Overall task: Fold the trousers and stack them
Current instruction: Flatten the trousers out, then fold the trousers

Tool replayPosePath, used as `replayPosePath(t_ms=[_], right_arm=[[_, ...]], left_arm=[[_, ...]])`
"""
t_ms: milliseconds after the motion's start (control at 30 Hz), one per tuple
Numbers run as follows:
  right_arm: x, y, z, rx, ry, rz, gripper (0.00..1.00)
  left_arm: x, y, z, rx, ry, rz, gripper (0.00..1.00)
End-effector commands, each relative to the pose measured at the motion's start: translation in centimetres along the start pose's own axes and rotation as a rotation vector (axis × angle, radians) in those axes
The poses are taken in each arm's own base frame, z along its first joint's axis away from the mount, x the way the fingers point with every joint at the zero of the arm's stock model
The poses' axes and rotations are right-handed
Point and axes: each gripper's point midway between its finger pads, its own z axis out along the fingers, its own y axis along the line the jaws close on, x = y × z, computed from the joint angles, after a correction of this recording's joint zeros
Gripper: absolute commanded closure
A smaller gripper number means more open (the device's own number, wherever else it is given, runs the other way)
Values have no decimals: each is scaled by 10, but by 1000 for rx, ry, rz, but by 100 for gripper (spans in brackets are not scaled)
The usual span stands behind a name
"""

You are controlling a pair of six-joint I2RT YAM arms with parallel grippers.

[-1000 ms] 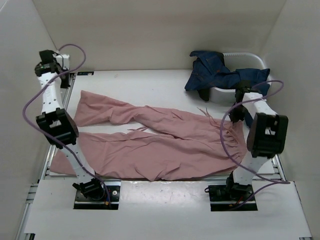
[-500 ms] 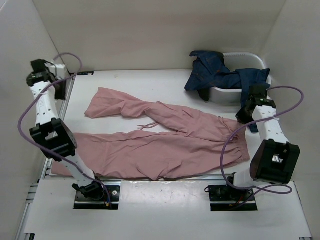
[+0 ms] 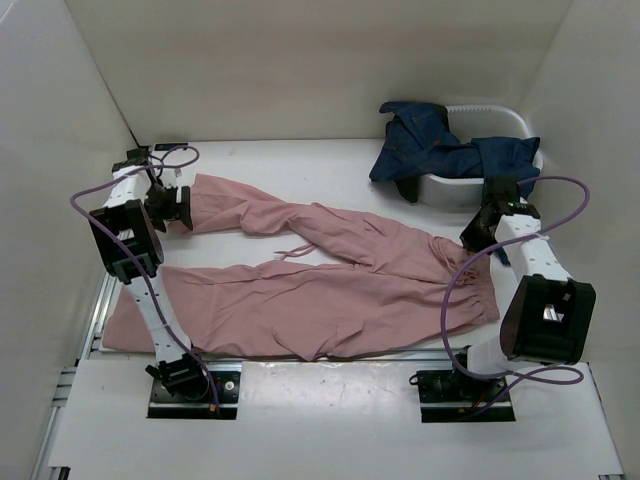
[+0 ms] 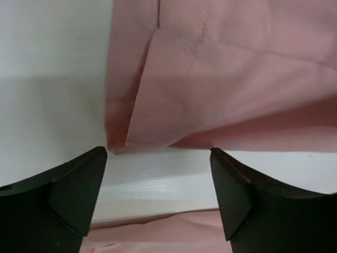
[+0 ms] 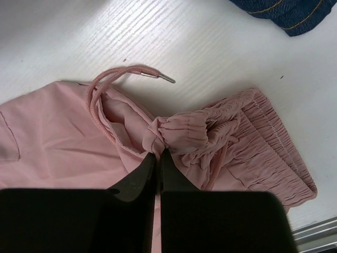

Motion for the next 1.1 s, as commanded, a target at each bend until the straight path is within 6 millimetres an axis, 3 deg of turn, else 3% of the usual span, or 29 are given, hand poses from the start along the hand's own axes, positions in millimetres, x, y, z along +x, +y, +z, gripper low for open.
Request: replayPosePath(t_ms=[0,300,467,567,633,667,700,733,767,800,833,867,900,933,967,1067], right_arm=[[0,-1,-3,-4,-14,-16,100],[-5,-2,-1,18,-16,-28,100],[-10,-1,1,25,-22,-28,100],[-10,0,1,30,-14,-29,100],[-17,3,-3,19,-33,-26,100],[-19,5,-1,20,-32,-27,100],[-23,6,-3,14,-42,-36,100],[-35,12,-10,-2,-71,-47,100],[-45,17,-18,-24,-110,-41,100],[-53,18,-26,-28,-140,-55,100],[-66,21,-41,-49,-207,-60,100],[-77,20,-49,-46,-267,-58,100],[-84,20,-58,-56,-308,-50,100],[-92,22,-78,-87,-369,-49,100],[-92,22,-81,-101,-396,-44,100],[-90,14,-104,-142,-485,-21,100]], left_arm=[[-22,2,-6,-36,-76,-16,7],[-45,2,-6,-30,-165,-51,0],[-28,9,34,-31,-75,-68,2],[-12,-12,50,101,-12,-41,46],[-6,-30,52,211,8,-33,86],[-8,-33,50,229,4,-34,86],[-9,-34,42,227,-5,-19,86],[-28,-25,25,207,-70,4,86],[-43,-21,0,165,-122,33,86],[-49,-4,-20,97,-139,46,86],[-59,15,-44,41,-184,48,86],[-87,29,-92,-37,-297,80,86],[-93,39,-117,-89,-333,96,86],[-89,52,-136,-162,-329,127,86],[-86,57,-166,-220,-362,145,86],[-46,72,-180,-331,-264,184,86]])
